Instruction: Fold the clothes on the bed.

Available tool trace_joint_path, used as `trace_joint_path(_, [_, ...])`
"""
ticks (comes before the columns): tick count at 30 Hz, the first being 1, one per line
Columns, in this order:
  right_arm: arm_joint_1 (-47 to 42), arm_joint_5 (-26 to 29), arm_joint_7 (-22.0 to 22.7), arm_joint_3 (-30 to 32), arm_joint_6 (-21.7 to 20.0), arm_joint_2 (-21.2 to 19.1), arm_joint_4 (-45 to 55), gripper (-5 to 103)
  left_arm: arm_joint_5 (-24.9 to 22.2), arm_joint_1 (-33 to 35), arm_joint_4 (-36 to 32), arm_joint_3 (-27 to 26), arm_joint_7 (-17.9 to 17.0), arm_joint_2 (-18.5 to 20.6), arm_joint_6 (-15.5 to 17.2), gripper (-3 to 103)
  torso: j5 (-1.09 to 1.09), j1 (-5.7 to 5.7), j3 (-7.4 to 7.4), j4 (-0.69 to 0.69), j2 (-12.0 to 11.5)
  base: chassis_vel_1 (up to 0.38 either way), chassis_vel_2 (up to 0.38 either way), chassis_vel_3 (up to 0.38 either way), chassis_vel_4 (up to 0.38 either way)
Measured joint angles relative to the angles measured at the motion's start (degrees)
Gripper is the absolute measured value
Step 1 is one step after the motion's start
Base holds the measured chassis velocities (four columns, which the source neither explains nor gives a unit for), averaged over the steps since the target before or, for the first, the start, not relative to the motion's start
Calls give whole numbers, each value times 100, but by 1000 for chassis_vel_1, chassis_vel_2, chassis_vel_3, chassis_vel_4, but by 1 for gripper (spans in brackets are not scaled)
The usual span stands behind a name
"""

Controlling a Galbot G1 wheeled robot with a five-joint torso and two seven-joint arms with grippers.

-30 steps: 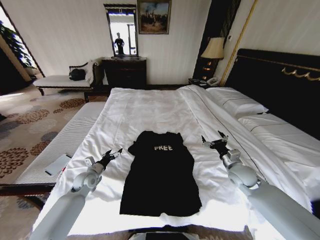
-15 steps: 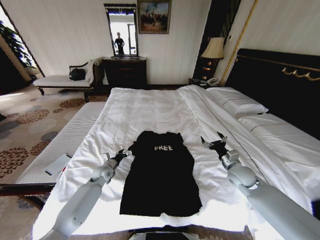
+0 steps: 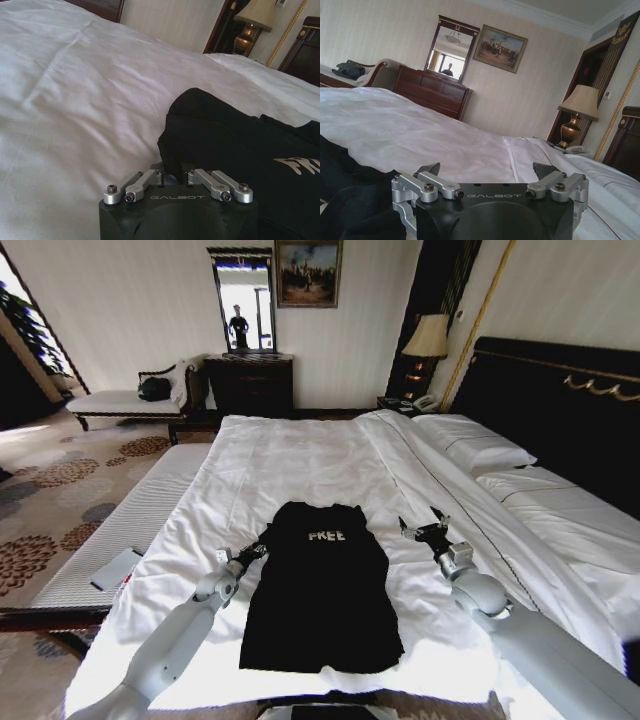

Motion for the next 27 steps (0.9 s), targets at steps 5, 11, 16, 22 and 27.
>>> trace_joint_path(5, [-23, -4, 13, -11, -19, -12, 10, 100, 2, -6, 44, -7, 0, -18, -65, 4, 0, 0, 0, 0, 0, 0, 0, 0, 0])
trace_joint_path(11, [-108, -6, 16, 46, -23, -84, 41, 100, -16, -65, 71, -75, 0, -19, -93, 0, 0, 0, 0, -2, 0, 0, 0, 0, 0])
trace_joint_path(16, [-101, -2, 17, 42, -24, -86, 38, 100, -41, -76, 48, -161, 0, 156, -136, 0, 0, 0, 0, 2, 0, 0, 0, 0, 0])
trace_joint_path(22, [-55, -1, 17, -67, -46, -88, 30, 100, -189, -242, -49, -278, -1, 288, -155, 0, 0, 0, 0, 0, 0, 0, 0, 0, 0])
trace_joint_path(27, [88, 35, 16, -207, -72, -128, 8, 100, -129, -527, -314, -17, -1, 299, -148, 0, 0, 0, 0, 0, 0, 0, 0, 0, 0])
